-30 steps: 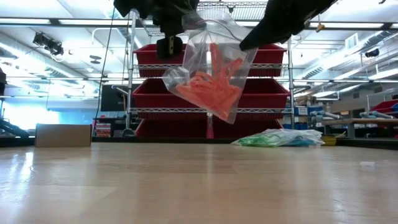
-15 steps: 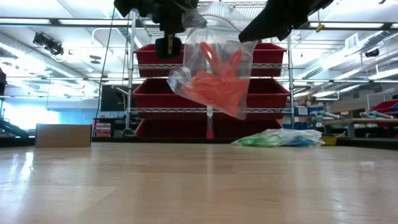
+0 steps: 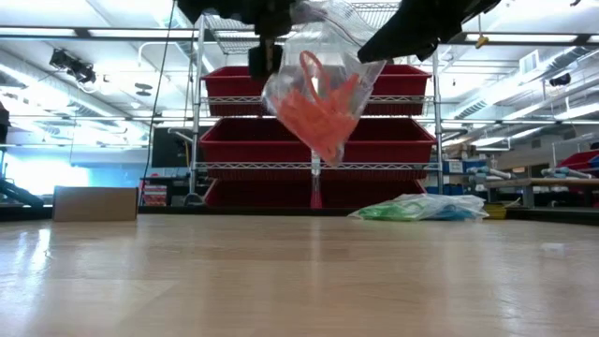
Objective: Sort rubber bands
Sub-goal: Close the transparent zip bag
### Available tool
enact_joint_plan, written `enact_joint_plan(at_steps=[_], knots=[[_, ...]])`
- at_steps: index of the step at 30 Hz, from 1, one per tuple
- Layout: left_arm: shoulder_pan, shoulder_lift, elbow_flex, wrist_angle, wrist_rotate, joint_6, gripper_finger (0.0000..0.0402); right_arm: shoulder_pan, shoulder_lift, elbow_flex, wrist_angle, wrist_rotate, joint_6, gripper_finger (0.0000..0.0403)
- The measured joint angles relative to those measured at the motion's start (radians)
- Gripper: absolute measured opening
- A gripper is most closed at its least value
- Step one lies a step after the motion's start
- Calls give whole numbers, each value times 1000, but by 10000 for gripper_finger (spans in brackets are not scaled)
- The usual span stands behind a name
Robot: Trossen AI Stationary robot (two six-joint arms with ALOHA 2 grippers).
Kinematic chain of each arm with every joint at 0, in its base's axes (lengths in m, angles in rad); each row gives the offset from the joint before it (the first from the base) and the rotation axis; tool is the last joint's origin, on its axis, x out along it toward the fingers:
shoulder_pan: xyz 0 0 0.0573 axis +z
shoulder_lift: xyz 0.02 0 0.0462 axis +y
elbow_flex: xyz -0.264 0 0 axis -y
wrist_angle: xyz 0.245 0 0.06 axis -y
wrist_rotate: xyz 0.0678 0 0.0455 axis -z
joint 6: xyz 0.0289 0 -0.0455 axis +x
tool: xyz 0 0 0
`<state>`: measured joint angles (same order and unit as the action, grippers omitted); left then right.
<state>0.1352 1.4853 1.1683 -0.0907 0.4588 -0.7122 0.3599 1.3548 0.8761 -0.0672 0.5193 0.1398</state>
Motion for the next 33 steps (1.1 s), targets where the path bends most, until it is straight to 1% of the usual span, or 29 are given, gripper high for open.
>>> enact_joint_plan(at_steps=[4,9,16,31,33], knots=[[0,0,0,79,-50,1,17,2,-1,1,8,8,5,0],[0,0,-1,107,-51,49,17,3,-2,1,11,7,-7,0],[0,0,-1,137,-48,50,17,4,-2,1,13,7,-10,0],[0,0,-1,148,-50,52,17,4,-1,1,14,3,-11,0],[0,2,0,128,-51,53,17,4,-1,1,11,0,-12,0]])
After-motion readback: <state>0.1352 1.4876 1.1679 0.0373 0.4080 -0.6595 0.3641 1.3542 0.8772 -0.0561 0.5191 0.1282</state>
